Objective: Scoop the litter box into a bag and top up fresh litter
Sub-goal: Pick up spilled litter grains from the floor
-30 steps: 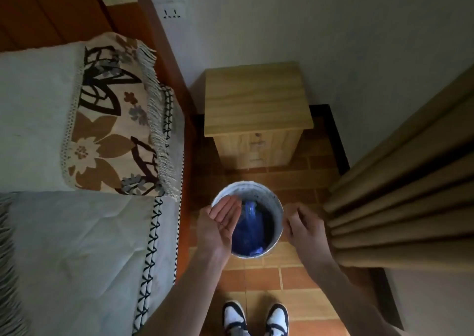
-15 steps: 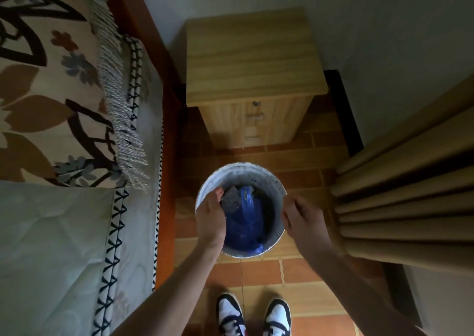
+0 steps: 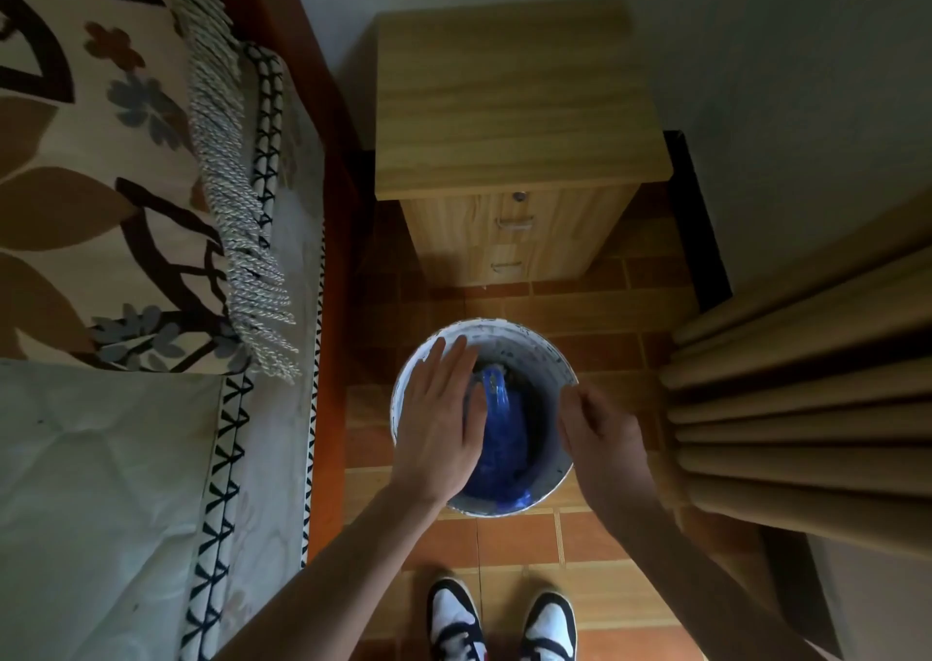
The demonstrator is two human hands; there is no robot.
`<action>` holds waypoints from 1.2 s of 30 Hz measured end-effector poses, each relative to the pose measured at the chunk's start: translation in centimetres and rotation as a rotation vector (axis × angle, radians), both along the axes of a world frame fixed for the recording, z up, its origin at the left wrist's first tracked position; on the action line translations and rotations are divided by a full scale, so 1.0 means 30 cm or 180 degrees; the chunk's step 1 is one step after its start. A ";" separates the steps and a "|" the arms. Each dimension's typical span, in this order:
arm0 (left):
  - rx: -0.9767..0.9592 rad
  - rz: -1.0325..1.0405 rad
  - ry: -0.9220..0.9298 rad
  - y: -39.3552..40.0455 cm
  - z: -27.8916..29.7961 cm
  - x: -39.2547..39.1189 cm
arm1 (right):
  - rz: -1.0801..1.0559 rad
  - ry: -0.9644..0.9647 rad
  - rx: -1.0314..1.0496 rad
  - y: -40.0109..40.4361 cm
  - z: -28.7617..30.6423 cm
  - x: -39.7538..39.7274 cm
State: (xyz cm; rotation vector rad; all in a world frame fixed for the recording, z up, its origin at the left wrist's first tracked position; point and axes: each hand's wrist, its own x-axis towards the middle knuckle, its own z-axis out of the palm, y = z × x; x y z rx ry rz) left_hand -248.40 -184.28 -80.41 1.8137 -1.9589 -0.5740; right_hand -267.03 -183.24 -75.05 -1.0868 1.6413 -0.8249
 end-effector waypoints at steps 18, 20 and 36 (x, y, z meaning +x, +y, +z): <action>-0.0055 -0.0169 -0.0803 0.007 0.022 0.049 | 0.1203 0.2162 -0.0573 -0.119 0.034 0.028; -0.0071 -0.0152 -0.0812 0.009 0.026 0.052 | 0.1167 0.2143 -0.0612 -0.119 0.024 0.028; -0.0058 -0.0072 -0.0746 0.033 0.053 0.071 | 0.1145 0.2453 -0.1266 -0.083 -0.013 0.015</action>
